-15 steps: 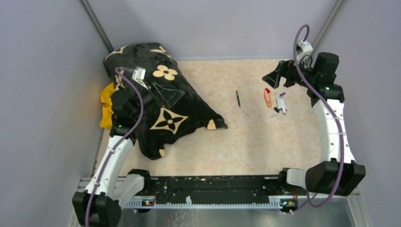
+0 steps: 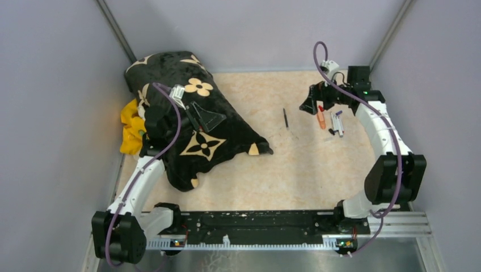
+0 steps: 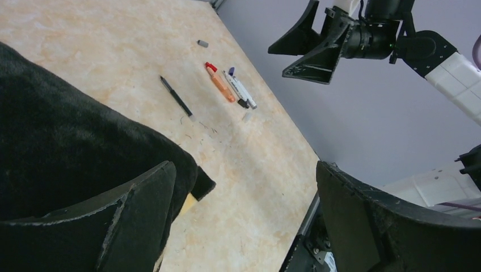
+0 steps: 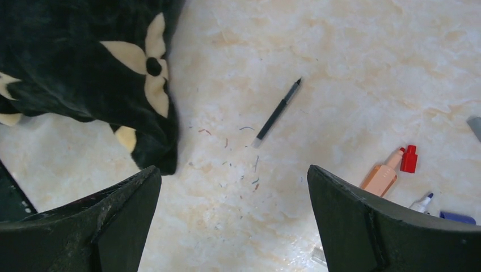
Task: Insert the pens into the pen caps
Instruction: Pick up the pen from the center of the board.
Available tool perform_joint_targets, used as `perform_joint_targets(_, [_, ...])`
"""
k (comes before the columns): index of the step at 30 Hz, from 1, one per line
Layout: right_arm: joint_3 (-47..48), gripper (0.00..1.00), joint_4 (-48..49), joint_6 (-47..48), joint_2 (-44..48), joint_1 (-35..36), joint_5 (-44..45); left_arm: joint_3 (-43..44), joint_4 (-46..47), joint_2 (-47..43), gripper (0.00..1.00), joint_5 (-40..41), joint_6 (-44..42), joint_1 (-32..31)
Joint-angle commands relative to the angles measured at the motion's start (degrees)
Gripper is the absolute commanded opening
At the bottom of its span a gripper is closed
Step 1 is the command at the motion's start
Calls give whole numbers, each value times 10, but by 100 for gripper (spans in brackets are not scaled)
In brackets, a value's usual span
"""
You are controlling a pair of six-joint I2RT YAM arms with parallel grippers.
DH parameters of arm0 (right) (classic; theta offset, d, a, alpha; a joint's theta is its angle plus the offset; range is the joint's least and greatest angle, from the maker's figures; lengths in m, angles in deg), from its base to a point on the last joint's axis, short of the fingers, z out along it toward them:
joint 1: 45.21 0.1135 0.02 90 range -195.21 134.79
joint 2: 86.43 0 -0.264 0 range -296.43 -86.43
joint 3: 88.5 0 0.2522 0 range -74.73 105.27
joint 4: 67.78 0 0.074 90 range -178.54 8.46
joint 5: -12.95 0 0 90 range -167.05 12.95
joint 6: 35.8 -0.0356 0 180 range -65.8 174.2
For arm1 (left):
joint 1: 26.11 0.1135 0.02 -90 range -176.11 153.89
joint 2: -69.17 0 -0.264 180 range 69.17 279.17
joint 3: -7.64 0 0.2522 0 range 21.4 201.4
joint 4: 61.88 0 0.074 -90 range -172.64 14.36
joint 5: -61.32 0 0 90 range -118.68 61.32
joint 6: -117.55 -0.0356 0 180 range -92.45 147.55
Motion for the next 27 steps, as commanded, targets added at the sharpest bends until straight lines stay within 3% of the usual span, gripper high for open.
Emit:
perform_joint_targets(1, [3, 99, 35, 23, -30, 58, 117, -14, 19, 8, 99, -13, -9, 4])
perform_joint_targets(13, [59, 52, 57, -46, -209, 148, 298, -27, 43, 22, 99, -6, 14, 4])
perform_joint_targets(27, [138, 49, 24, -56, -315, 163, 313, -27, 39, 26, 99, -4, 1, 4])
